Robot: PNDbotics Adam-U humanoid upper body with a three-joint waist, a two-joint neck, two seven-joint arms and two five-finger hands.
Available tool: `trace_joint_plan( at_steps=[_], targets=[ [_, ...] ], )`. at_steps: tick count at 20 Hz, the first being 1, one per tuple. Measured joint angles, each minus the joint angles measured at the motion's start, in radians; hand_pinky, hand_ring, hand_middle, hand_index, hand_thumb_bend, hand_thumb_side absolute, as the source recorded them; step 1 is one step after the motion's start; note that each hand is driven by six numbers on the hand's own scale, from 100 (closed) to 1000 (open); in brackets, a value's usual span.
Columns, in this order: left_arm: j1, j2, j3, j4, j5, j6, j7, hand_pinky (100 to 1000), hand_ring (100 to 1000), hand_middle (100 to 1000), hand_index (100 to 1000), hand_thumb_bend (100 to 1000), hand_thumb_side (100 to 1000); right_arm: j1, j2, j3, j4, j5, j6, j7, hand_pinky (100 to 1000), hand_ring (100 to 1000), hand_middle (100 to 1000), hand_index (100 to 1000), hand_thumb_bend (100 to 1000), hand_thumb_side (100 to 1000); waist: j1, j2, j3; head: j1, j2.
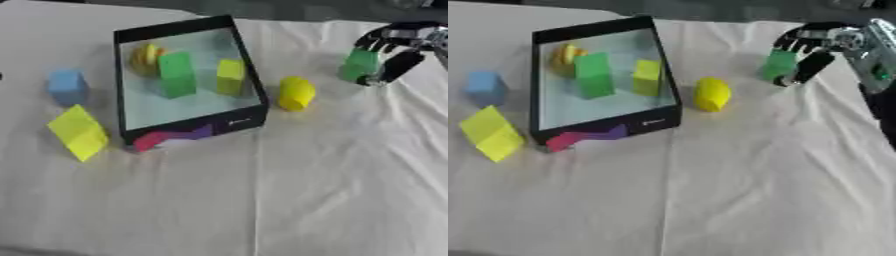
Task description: Pick up objects on the table and place them in the box.
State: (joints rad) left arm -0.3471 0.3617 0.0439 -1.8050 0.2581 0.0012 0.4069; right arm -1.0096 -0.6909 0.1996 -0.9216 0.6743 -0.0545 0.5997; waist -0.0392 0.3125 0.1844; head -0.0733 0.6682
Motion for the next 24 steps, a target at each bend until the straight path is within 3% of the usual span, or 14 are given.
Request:
trace_joint_plan(
  at_steps=[2,4,5,6,12,16,20,24],
  targets=[
    [-0.005,0.000,-0.002,-0.001,0.000,0.000,0.000,737,782,756,799,125,790,-0.002,0.001,-0.004,0.008,0.009,0.008,-0.017,854,848,794,891,390,269,0.000,0.003,0.003,-0.002,-0.003],
    [-0.006,0.000,-0.004,-0.003,0.000,0.001,-0.001,737,782,755,799,124,791,-0.002,0.001,-0.009,0.015,0.011,0.017,-0.038,809,777,678,806,321,251,0.000,0.003,0.003,-0.002,-0.005],
    [-0.007,0.000,-0.004,-0.004,0.000,0.001,-0.001,737,782,755,799,124,791,-0.002,0.003,-0.011,0.017,0.011,0.025,-0.054,809,777,678,806,321,251,0.000,0.004,0.003,-0.002,-0.006],
    [-0.007,0.000,-0.005,-0.005,0.000,0.001,-0.001,737,783,755,799,125,791,-0.002,0.007,-0.014,0.018,0.008,0.034,-0.072,780,732,622,769,296,215,0.000,0.005,0.003,-0.003,-0.006],
    [-0.007,0.000,-0.005,-0.005,0.000,0.004,-0.005,737,782,754,798,127,787,-0.003,0.015,-0.015,0.018,-0.011,0.077,-0.186,678,577,484,643,395,144,0.000,0.005,0.002,-0.006,-0.007],
    [-0.007,0.000,-0.008,-0.005,0.000,0.005,-0.005,736,782,753,797,126,786,-0.003,0.016,-0.014,0.018,-0.010,0.089,-0.257,605,514,425,576,424,144,0.000,0.005,0.002,-0.007,-0.012],
    [-0.007,0.000,-0.011,-0.005,0.000,0.006,-0.007,736,782,753,797,126,787,-0.002,0.016,-0.008,0.014,-0.007,0.102,-0.327,591,502,414,565,417,118,0.000,0.005,0.001,-0.007,-0.015],
    [-0.007,0.000,-0.011,-0.005,-0.001,0.008,-0.010,736,783,753,797,127,786,-0.003,0.016,-0.001,-0.006,-0.025,0.103,-0.340,598,507,419,571,416,106,0.000,0.005,-0.005,-0.006,-0.013]
  ],
)
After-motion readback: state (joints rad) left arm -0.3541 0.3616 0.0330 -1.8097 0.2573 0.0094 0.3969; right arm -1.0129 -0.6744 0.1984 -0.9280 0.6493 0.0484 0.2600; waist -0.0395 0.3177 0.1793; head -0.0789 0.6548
